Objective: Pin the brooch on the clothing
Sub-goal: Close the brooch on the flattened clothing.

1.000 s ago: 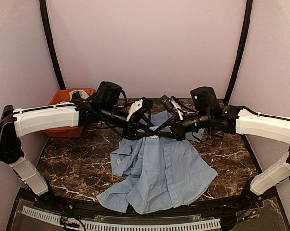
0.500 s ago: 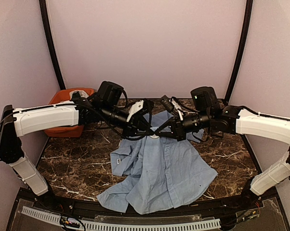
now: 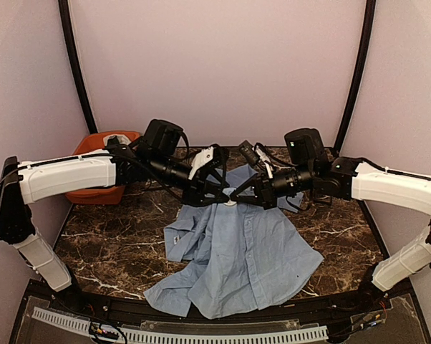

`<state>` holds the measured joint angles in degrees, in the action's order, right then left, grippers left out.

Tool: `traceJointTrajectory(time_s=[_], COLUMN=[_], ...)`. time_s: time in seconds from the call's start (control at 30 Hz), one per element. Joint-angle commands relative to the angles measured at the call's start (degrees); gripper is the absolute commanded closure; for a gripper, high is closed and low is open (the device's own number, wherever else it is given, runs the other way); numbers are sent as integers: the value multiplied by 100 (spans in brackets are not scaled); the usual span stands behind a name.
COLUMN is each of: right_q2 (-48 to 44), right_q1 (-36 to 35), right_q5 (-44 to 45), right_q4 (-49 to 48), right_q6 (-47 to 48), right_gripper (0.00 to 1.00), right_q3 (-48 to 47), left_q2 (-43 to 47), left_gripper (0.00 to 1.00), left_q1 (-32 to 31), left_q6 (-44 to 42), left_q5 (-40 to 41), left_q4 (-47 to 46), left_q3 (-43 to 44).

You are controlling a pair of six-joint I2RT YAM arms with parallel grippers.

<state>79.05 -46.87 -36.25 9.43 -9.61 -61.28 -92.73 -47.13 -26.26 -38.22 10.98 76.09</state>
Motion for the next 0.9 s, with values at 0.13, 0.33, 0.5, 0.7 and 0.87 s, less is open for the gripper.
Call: traceJointTrajectory(time_s=[0.13,0.33,0.5,0.7,0.87], right_q2=[-168,-48,200,507,691], right_q1=[13,103,326,587,586], right_q5=[-164,31,-55,-784,-1046], right_q4=[-433,-446,-464,-1587,-2766], right_q6=[-128,-519,-1491,-3692,-4945], right_gripper=[100,100,100,100,100], right_q3=[-30,-59,-127,391,807], left_q2=[690,1181,1639,1326,1300], left_gripper=[53,42,31,28,27], left_q1=[12,15,-189,-903,-1192], left_q6=[107,118,-271,-1558,-1832], left_q5=[852,1636,2270,3679,4009], left_q4=[-255,-412,-948,-266,-757], left_q3=[-406,-980,-1566,-1220,-1410])
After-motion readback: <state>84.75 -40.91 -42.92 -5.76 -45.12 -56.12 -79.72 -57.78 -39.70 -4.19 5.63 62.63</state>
